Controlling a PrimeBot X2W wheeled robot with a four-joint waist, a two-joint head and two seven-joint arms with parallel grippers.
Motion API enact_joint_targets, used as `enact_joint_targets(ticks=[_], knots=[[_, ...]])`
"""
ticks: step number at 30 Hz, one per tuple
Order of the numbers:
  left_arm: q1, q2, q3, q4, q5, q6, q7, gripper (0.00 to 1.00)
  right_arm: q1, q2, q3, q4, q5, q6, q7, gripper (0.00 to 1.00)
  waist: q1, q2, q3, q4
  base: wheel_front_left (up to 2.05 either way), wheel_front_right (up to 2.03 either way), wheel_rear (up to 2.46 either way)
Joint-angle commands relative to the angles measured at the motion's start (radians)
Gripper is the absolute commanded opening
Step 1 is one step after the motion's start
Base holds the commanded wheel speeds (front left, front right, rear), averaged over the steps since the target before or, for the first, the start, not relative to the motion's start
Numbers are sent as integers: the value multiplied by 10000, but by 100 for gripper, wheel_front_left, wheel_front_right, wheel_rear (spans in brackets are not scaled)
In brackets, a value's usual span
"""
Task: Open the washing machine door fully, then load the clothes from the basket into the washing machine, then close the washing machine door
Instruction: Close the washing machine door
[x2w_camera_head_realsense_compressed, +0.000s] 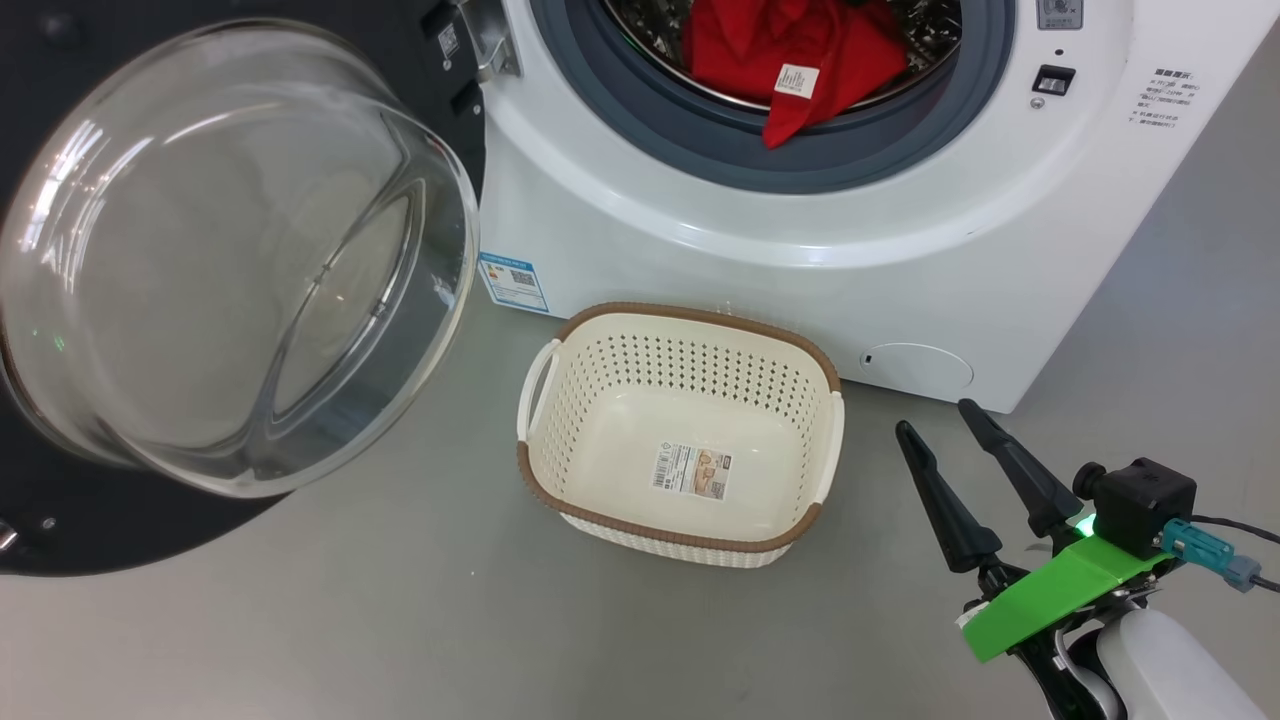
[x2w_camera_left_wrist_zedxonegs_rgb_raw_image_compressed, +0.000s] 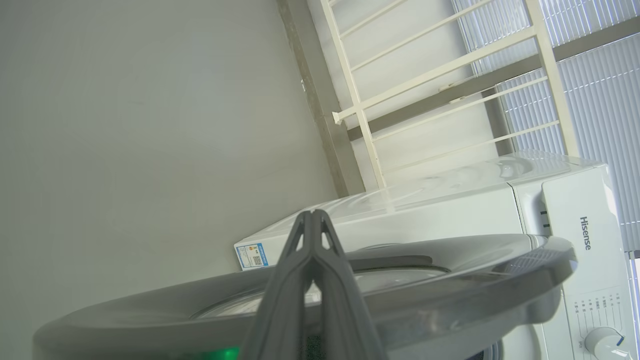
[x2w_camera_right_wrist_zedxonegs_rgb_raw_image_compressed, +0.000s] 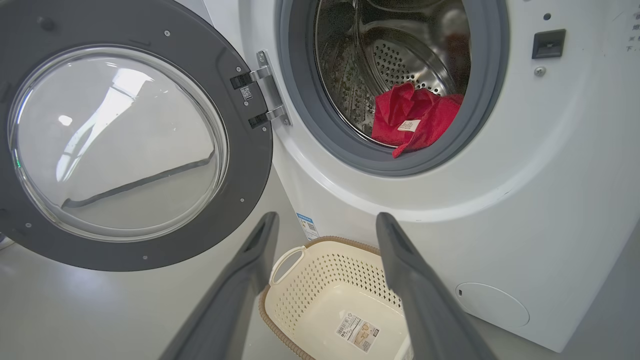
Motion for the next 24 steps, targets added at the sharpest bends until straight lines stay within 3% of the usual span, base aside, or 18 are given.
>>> enact_joint_targets(ticks=[1,10,24], knots=[[-104,641,62,-356,-111,-128,251,0,-233,-35,164,-214,-18,16,-49,100,0,0,-18,14,0,0,0],[525,588,-376,-1112,-325,-75,1844,0,-146,16,178,-142,6,16,-49,100,0,0,-203,88,0,0,0],[1729,160,-942,-3392,-769,412,3858,0,79,222,227,-57,53,16,-49,100,0,0,-642,308,0,0,0]])
